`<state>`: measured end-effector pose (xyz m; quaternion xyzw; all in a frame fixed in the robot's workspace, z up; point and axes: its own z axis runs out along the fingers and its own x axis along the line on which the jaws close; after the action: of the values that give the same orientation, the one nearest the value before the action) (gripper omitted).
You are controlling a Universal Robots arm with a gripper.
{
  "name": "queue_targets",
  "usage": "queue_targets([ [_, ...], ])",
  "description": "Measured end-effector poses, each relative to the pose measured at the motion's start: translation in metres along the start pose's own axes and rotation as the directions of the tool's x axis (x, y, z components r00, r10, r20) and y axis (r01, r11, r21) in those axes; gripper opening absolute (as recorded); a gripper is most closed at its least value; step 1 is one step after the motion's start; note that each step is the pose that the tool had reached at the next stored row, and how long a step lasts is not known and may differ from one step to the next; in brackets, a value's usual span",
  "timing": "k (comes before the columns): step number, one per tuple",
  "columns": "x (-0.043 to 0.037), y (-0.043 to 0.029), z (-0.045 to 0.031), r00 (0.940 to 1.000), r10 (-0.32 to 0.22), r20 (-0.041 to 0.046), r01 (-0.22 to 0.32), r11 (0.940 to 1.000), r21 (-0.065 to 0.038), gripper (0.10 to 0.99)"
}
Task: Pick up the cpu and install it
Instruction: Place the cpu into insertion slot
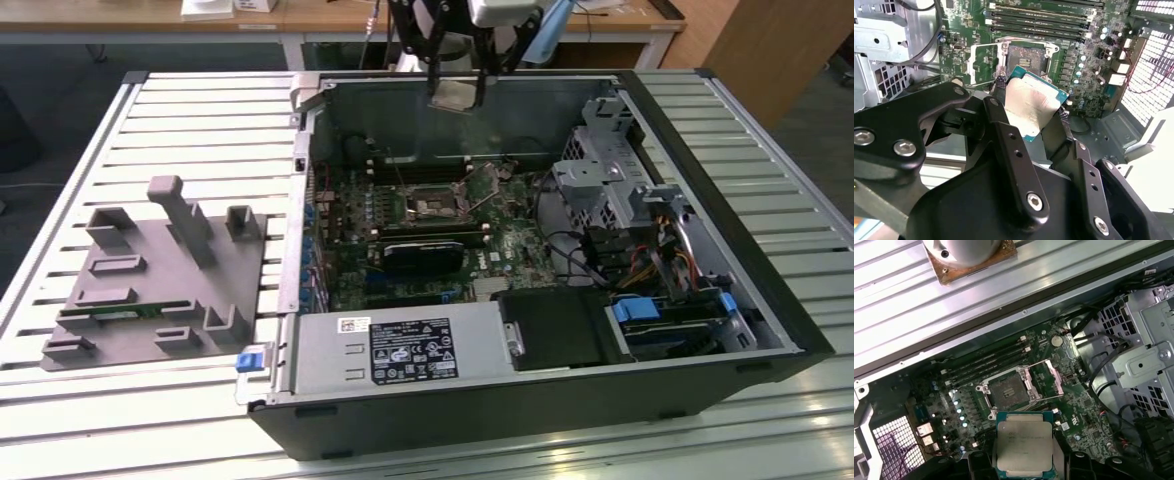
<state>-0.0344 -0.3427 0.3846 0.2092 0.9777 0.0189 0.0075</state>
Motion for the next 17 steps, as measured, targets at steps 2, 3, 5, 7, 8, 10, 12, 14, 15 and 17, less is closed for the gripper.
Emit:
queue_targets([
  [2, 0.0005, -0.0002, 0.0001, 1.0, 0.009, 0.0003, -0.009, 1.0, 0.0, 0.533],
  [3, 0.0006, -0.0003, 0.0002, 0.9999, 0.016, 0.0006, -0.016, 0.9999, 0.0, 0.533],
  [5, 0.0008, -0.0004, 0.0003, 0.9995, 0.03, 0.0012, -0.03, 0.9995, 0.0, 0.533],
  [7, 0.0009, -0.0004, 0.0005, 0.999, 0.045, 0.0018, -0.045, 0.999, 0.0, 0.533],
  [8, 0.0011, -0.0005, 0.0005, 0.9987, 0.051, 0.0021, -0.051, 0.9987, 0.0, 0.533],
  [10, 0.0013, -0.0006, 0.0006, 0.9981, 0.062, 0.0025, -0.062, 0.9981, 0.0, 0.533],
  [12, 0.0014, -0.0007, 0.0007, 0.9971, 0.076, 0.0031, -0.076, 0.9971, 0.0, 0.533],
  [14, 0.0015, -0.0007, 0.0008, 0.995, 0.099, 0.004, -0.099, 0.995, 0.0, 0.533],
  [15, 0.0016, -0.0008, 0.0008, 0.9938, 0.111, 0.0045, -0.111, 0.9938, 0.0, 0.533],
  [17, 0.0017, -0.0008, 0.001, 0.9909, 0.134, 0.0054, -0.134, 0.9909, 0.0, 0.533],
])
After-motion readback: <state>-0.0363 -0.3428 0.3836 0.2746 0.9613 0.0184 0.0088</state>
